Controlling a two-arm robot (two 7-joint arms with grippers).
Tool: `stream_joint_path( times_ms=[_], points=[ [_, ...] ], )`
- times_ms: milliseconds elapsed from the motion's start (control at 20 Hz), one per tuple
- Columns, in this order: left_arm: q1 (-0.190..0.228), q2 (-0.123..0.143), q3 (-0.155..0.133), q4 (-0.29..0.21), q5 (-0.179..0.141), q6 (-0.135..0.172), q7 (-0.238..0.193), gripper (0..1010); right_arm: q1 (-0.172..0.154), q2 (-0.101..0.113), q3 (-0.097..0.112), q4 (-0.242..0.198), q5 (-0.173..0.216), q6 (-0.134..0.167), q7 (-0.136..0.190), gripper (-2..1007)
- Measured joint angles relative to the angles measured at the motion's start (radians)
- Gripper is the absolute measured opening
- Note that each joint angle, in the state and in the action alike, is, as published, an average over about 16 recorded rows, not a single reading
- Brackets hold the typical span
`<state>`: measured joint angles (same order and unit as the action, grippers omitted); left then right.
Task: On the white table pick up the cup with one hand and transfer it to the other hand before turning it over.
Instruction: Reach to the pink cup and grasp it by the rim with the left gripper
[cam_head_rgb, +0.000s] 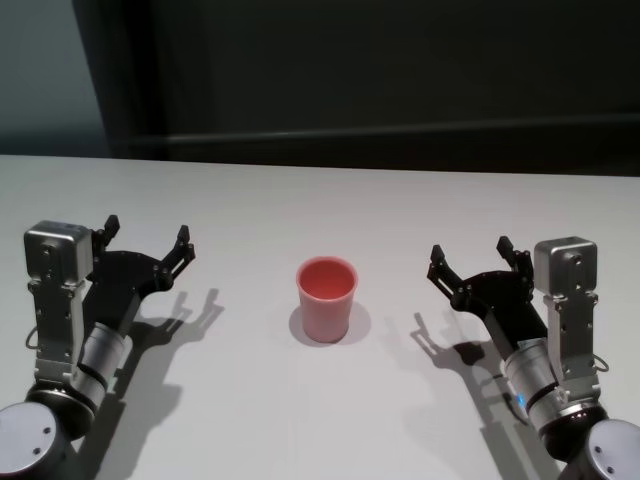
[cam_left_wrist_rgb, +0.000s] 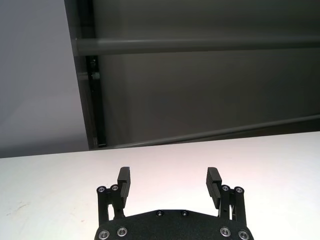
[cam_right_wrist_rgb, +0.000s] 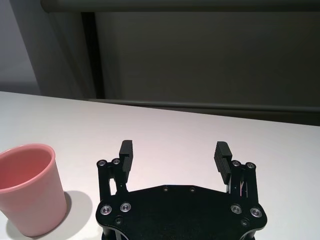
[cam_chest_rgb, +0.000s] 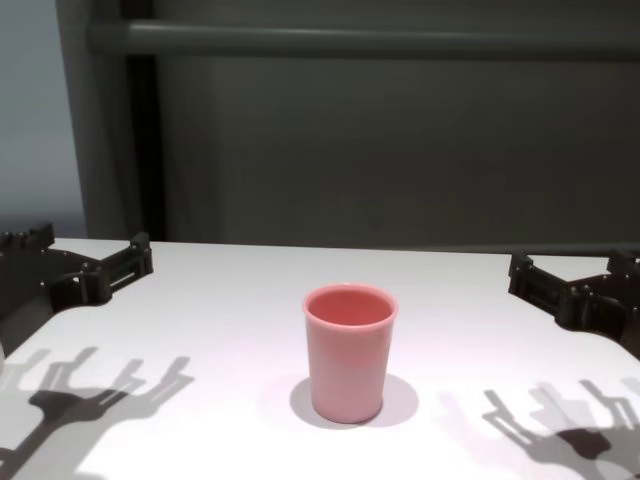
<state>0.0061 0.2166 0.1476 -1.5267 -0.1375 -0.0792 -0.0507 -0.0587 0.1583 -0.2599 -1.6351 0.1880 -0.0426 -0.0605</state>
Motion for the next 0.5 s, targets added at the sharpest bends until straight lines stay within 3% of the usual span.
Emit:
stream_joint_path(
  times_ms=[500],
  points=[
    [0.000, 0.000, 0.000, 0.000, 0.000, 0.000, 0.000, 1001, 0.000, 0.000, 0.000, 0.000, 0.000, 0.000, 0.000, 1003]
  ],
)
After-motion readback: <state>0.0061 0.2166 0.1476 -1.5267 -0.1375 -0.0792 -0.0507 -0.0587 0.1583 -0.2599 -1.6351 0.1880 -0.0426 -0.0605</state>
